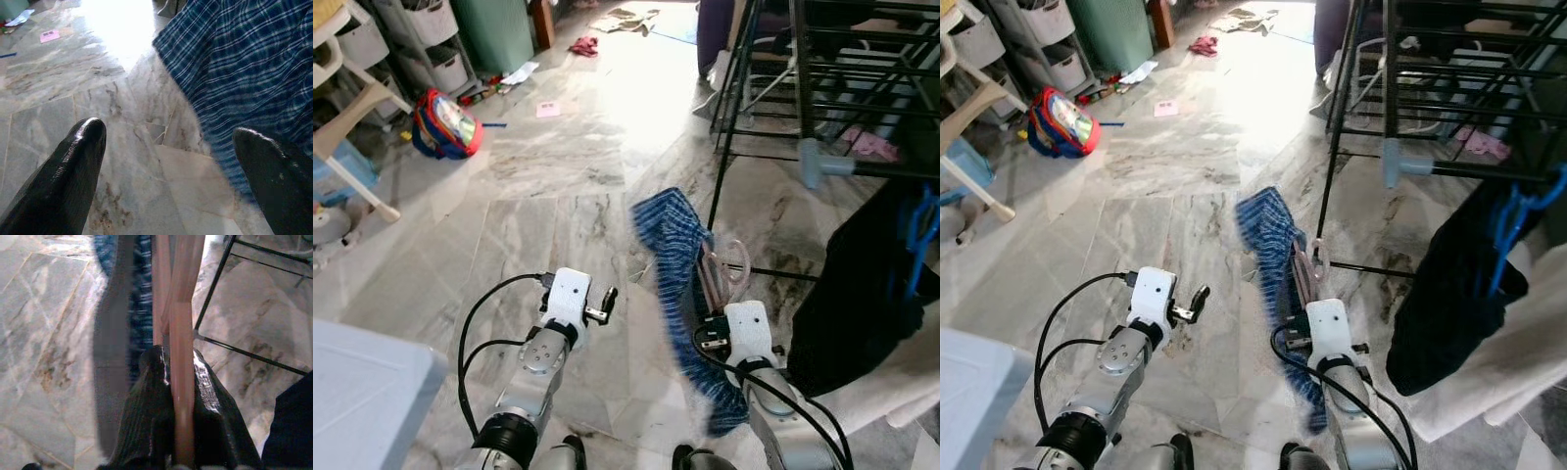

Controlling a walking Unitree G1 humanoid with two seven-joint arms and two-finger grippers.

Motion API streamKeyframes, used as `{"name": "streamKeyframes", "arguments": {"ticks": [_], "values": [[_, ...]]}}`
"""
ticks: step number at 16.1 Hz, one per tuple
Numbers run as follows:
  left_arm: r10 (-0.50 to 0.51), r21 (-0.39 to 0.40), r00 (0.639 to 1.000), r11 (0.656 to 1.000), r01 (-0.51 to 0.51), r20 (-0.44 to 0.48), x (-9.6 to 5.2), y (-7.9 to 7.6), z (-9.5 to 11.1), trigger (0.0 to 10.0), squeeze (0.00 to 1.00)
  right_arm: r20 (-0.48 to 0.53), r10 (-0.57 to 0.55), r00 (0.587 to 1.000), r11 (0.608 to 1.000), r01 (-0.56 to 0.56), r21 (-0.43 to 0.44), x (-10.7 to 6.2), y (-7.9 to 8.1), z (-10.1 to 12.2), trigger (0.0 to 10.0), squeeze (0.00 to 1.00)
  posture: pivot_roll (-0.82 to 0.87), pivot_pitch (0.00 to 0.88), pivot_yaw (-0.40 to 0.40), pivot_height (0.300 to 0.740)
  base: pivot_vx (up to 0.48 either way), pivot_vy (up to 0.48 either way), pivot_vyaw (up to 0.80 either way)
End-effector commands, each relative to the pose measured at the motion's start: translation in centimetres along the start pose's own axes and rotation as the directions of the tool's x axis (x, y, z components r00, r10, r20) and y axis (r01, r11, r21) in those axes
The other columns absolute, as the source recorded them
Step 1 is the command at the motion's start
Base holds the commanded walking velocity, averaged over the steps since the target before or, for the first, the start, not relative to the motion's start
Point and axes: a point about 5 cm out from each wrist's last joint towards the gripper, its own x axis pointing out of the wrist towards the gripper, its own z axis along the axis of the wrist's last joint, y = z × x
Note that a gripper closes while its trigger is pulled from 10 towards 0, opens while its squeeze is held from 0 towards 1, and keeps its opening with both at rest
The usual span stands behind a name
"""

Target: Hang hanger

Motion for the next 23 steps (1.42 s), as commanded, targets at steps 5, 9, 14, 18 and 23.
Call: {"name": "streamKeyframes", "arguments": {"ticks": [5,9,14,18,23], "values": [[-0.025,0.010,0.999,1.000,0.025,-0.035,0.1,-0.4,-0.5,10.0,0.00,-0.018,0.004,1.000,0.997,-0.003,0.078,0.2,-0.9,-0.1,10.0,0.00,-0.05,0.172,0.077,0.740,-0.286,0.000,0.00],[-0.028,0.005,0.999,1.000,0.028,-0.040,0.1,-0.3,-0.6,10.0,0.00,-0.030,0.006,1.000,0.996,-0.004,0.092,-0.2,-0.8,-0.5,10.0,0.00,-0.06,0.186,0.077,0.740,-0.287,0.000,0.00],[-0.039,0.009,0.998,0.999,0.039,-0.053,-0.2,-0.3,-1.1,10.0,0.00,-0.006,0.092,0.996,0.987,-0.090,0.130,-0.5,0.8,-0.2,10.0,0.00,-0.05,0.193,0.076,0.740,-0.360,0.000,0.00],[-0.029,0.010,0.998,1.000,0.030,-0.049,-0.2,-0.1,-1.0,10.0,0.00,-0.036,0.053,0.998,0.991,-0.048,0.126,-0.3,0.2,-0.5,10.0,0.00,-0.05,0.186,0.077,0.740,-0.339,0.000,0.00],[-0.028,-0.002,0.999,1.000,0.028,-0.034,0.2,-0.5,-0.6,10.0,0.00,-0.023,0.071,0.997,0.997,-0.070,0.018,0.1,0.6,-0.1,10.0,0.00,-0.04,0.176,0.064,0.740,-0.194,0.000,0.00]]}}
